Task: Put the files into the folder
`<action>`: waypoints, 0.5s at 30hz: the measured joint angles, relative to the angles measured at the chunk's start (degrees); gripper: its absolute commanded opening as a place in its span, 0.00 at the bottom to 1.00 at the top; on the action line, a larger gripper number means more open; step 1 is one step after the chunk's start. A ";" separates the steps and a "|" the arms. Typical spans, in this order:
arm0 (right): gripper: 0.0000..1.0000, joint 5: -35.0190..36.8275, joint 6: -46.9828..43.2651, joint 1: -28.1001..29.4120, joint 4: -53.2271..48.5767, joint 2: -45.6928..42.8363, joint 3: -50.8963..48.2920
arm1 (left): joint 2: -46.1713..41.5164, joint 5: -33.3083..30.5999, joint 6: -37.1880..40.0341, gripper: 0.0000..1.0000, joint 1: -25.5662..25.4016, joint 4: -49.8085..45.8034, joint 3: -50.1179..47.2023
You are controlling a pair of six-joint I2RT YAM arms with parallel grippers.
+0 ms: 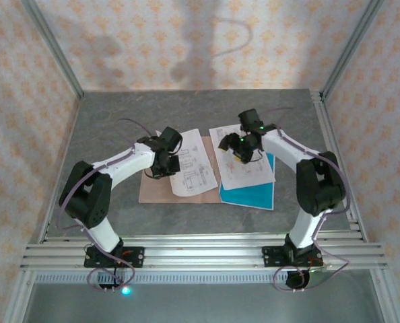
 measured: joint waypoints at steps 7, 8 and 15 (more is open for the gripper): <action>0.62 -0.11 0.83 4.20 1.27 7.72 7.56 | 0.02 -0.02 1.31 0.00 0.00 0.35 0.00; 0.61 -0.13 0.81 4.57 1.31 8.92 8.66 | 0.02 -0.04 1.42 0.00 0.00 0.35 0.00; 0.60 -0.26 0.02 5.40 1.18 15.47 13.42 | 0.02 -0.20 1.68 0.00 0.00 0.37 0.00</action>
